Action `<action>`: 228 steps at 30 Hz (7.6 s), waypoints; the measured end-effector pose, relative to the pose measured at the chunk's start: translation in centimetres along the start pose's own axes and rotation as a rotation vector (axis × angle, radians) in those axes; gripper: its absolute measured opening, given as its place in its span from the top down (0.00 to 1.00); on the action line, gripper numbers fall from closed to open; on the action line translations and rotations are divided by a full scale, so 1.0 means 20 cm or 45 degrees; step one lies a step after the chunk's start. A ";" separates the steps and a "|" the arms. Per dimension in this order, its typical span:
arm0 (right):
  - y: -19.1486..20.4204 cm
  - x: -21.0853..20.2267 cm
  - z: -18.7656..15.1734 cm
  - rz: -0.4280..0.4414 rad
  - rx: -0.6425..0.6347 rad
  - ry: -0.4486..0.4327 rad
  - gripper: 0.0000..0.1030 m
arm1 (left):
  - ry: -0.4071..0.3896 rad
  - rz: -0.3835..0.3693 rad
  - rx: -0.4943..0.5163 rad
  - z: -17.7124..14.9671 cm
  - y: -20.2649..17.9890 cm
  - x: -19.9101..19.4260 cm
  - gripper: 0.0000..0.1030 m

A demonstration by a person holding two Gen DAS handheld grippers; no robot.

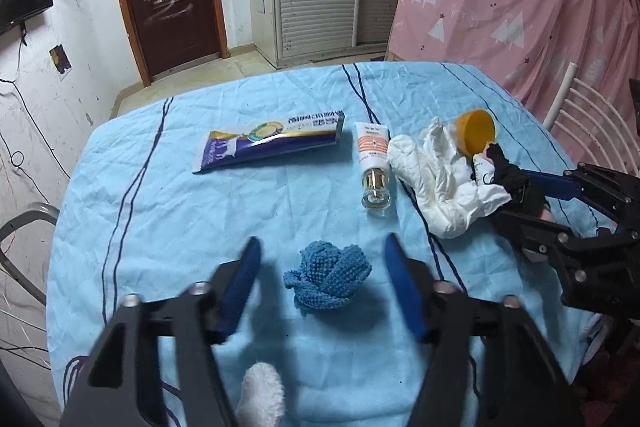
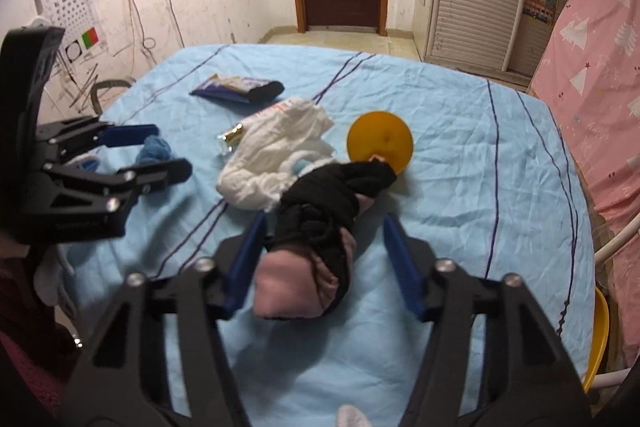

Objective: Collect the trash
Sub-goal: 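Grasp the blue knit ball with the left tool while the right tool grasps the black glove, then carry the knit ball and glove over the yellow bin and open both tools, then move both tools back over the toothpaste box and orange cup, then grasp the toothpaste box with the left tool while the right tool grasps the orange cup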

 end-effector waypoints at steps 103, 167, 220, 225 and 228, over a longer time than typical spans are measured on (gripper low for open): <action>-1.33 -0.83 -0.19 -0.296 0.680 -0.612 0.32 | 0.006 -0.359 0.391 0.55 -1.59 0.27 0.40; -0.18 0.18 0.30 -0.059 0.130 -0.029 0.07 | 0.047 0.045 0.038 0.44 0.19 0.31 0.24; -0.28 0.25 0.27 -0.029 0.174 0.028 0.61 | 0.075 -0.126 0.202 0.46 0.28 0.34 0.83; -0.29 0.22 0.27 -0.057 0.165 -0.005 0.61 | 0.059 -0.087 0.164 0.44 0.34 0.31 0.92; -0.31 0.19 0.28 -0.050 0.174 -0.032 0.61 | 0.035 -0.057 0.109 0.44 0.39 0.28 0.99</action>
Point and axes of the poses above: each gripper's, at about its wrist camera, not at the fingertips, and x roughly the way its jaws point, y to its left, z to its top, the point moved 8 cm from there along x, roughly the way its jaws point, and after that the axes turned 6 degrees about -z, right-handed, at the moved point
